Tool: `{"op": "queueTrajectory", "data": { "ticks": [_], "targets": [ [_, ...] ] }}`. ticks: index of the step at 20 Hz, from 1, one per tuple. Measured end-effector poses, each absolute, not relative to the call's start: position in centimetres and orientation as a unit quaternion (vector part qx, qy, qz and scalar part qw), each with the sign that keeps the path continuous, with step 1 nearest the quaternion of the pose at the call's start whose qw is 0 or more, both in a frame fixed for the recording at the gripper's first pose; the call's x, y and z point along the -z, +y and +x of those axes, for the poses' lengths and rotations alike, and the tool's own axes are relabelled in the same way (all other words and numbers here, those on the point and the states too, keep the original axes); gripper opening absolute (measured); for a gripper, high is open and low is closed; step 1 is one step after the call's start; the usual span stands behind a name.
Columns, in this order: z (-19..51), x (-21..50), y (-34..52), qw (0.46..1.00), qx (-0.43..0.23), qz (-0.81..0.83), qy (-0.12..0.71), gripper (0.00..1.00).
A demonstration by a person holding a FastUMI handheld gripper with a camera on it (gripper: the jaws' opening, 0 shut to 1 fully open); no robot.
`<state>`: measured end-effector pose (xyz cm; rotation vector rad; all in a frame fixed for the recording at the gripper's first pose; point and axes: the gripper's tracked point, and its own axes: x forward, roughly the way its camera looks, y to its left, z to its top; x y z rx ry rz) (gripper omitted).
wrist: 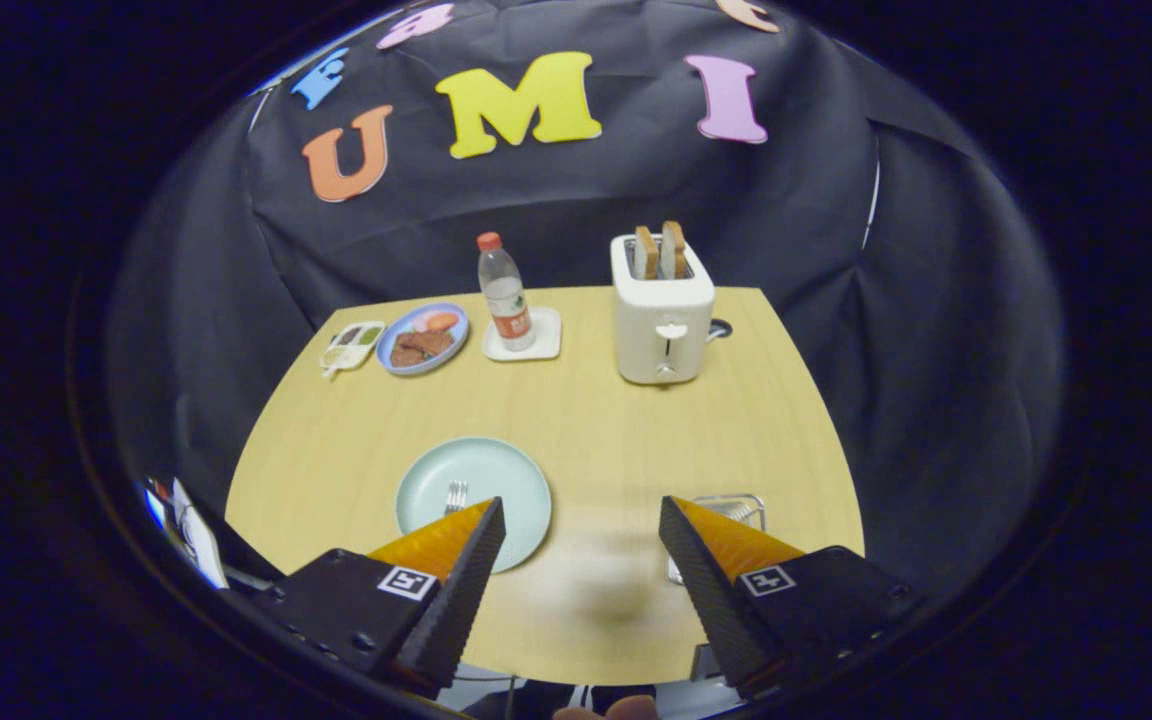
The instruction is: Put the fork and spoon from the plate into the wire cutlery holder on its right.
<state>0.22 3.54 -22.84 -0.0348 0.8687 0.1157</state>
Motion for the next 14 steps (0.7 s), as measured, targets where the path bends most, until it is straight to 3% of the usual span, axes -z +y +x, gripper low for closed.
{"op": "queueTrajectory", "data": {
  "ticks": [14],
  "targets": [
    [-4.1, 34.1, 15.3, 0.896, -0.076, -0.034, 0.436, 0.97]
  ]
}}
